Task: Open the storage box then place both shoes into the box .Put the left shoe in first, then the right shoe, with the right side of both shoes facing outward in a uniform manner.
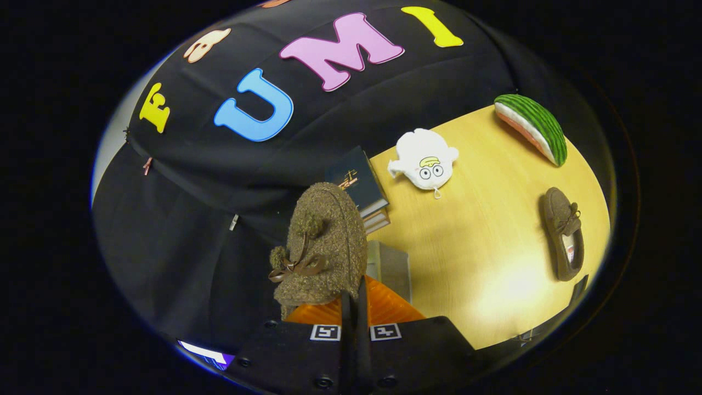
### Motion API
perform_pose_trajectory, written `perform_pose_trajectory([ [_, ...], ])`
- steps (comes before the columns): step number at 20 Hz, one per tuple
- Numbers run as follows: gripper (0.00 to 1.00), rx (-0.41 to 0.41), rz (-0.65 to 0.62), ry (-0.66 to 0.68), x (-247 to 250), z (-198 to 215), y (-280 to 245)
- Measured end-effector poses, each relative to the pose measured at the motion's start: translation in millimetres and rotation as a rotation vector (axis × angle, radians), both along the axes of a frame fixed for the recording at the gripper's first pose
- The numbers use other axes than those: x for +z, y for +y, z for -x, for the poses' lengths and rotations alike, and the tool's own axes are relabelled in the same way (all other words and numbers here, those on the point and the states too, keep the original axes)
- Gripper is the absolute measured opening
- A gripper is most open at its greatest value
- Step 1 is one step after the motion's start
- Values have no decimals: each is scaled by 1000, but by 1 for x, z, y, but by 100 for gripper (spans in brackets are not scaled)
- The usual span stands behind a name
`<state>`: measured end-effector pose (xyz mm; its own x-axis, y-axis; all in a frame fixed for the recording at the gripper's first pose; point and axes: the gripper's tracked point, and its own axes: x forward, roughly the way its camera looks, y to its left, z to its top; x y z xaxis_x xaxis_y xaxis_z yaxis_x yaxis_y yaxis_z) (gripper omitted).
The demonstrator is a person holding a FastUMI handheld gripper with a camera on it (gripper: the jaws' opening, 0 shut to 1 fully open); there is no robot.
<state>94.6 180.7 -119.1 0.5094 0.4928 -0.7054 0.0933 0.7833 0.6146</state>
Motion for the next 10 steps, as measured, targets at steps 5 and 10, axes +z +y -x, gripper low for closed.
perform_pose_trajectory([
  [5,5,70,-9,49,-28,11,74],
  [10,5,90,-19,100,-64,18,127],
])
